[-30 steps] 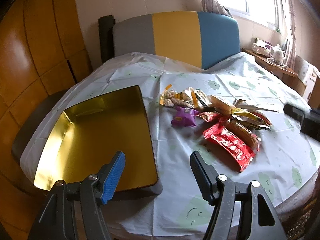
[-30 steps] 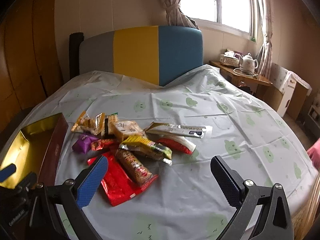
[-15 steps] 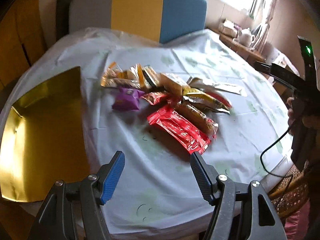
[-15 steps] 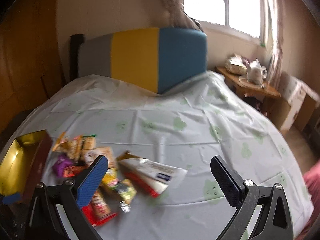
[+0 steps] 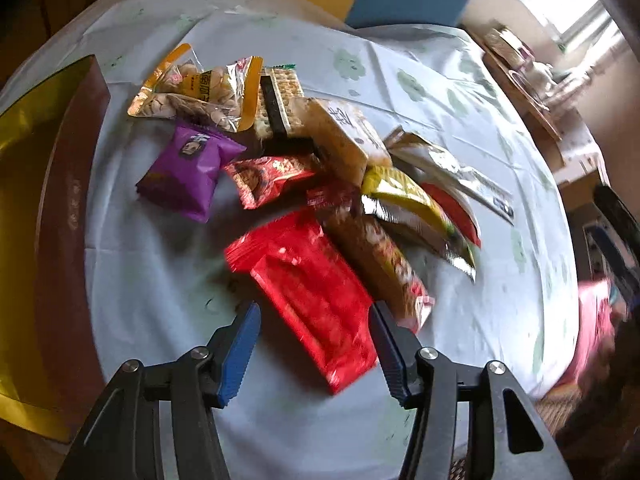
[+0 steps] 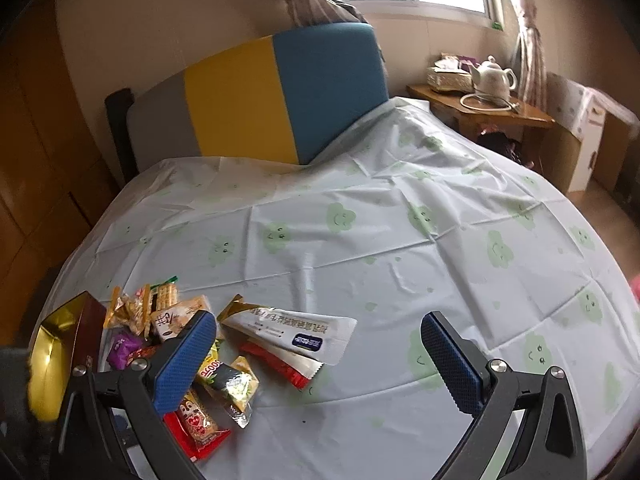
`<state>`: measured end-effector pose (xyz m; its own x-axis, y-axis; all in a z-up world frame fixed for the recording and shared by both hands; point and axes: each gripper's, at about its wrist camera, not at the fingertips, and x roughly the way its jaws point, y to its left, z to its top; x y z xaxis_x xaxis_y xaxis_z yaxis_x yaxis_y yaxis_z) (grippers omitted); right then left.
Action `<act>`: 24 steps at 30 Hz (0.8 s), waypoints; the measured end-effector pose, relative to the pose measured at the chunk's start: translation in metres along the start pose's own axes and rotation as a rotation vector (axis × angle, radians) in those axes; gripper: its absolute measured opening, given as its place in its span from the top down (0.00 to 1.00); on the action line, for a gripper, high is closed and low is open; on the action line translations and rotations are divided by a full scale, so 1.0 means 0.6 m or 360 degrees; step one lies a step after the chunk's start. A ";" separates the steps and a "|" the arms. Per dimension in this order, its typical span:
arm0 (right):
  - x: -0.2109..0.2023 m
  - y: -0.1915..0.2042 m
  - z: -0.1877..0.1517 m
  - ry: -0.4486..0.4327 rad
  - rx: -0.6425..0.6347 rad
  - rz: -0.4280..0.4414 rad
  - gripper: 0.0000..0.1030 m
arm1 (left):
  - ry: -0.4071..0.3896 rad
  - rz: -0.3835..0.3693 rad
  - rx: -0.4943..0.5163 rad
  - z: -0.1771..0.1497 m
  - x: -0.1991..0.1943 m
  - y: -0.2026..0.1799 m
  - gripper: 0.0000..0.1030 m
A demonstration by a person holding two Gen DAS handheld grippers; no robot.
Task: Organize snacks
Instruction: 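Reach the left tool to the red wrapper and grasp it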
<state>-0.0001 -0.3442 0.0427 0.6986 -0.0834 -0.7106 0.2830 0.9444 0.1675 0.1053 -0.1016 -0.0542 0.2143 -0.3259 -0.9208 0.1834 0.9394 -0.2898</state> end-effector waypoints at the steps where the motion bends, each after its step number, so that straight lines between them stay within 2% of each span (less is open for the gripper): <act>1: 0.000 0.002 0.000 0.0001 -0.0008 0.0011 0.00 | -0.0009 0.0009 -0.0002 0.001 0.001 -0.005 0.44; 4: 0.000 0.006 -0.001 0.0008 -0.0024 0.0035 0.00 | -0.0030 0.0095 0.0017 0.007 0.013 -0.022 0.43; 7: 0.000 0.008 -0.002 0.0012 -0.0027 0.0053 0.00 | -0.0011 0.0234 0.0081 0.010 0.029 -0.035 0.43; 9: -0.001 0.009 -0.002 0.0013 -0.0025 0.0063 0.00 | -0.0050 0.0296 0.0156 0.012 0.040 -0.048 0.33; 10: 0.000 0.008 -0.002 0.0017 -0.0025 0.0068 0.00 | -0.0066 0.0321 0.0183 0.010 0.043 -0.053 0.33; 13: 0.005 0.010 -0.004 0.0048 -0.0034 0.0071 0.00 | -0.0079 0.0301 0.0209 0.000 0.044 -0.054 0.36; 15: 0.006 0.013 -0.006 0.0052 -0.0046 0.0071 0.00 | -0.0092 0.0243 0.0242 -0.012 0.032 -0.050 0.52; 19: 0.008 0.018 -0.009 0.0065 -0.0081 0.0074 0.00 | -0.0110 0.0177 0.0357 -0.052 0.006 -0.028 0.56; 24: 0.013 0.029 -0.015 0.0085 -0.0151 0.0061 0.03 | -0.0154 0.0187 0.0478 -0.109 -0.031 0.003 0.55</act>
<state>0.0044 -0.3258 0.0341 0.6708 -0.0319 -0.7409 0.1913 0.9727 0.1314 0.0389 -0.0872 -0.0545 0.3381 -0.2391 -0.9102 0.4235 0.9024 -0.0797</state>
